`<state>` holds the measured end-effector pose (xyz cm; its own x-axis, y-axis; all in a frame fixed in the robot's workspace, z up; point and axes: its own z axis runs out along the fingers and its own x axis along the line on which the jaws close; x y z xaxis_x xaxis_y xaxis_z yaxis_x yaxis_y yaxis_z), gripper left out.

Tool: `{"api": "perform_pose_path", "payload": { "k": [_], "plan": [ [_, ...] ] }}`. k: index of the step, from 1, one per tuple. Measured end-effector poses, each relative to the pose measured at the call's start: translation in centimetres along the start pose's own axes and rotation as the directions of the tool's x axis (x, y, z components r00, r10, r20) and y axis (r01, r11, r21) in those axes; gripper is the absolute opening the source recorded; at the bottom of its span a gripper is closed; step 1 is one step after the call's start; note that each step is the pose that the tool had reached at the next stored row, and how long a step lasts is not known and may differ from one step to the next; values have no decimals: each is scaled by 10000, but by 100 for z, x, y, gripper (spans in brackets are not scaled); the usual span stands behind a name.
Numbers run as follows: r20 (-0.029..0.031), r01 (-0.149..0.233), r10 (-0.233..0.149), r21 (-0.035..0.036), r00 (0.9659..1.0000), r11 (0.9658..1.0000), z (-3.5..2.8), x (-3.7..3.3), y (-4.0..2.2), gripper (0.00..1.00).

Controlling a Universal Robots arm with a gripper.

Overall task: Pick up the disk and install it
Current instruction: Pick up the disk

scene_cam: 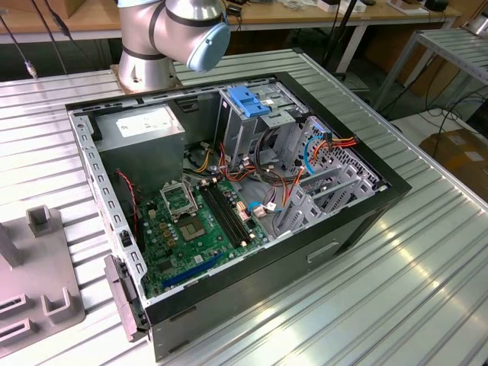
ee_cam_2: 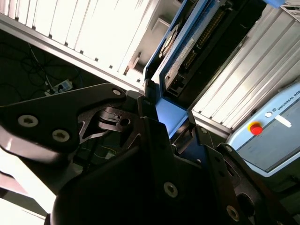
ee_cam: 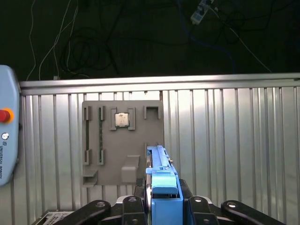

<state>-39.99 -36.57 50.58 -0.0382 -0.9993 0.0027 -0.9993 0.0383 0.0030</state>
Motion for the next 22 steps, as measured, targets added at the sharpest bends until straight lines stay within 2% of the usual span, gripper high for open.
{"api": "perform_pose_path", "payload": {
  "k": [11, 22],
  "plan": [
    [0, 0, 0, 0, 10000, 10000, 0, -2, -61, 37],
    [0, 0, 0, 1, 10000, 10000, 0, -6, -152, 37]
  ]
}}
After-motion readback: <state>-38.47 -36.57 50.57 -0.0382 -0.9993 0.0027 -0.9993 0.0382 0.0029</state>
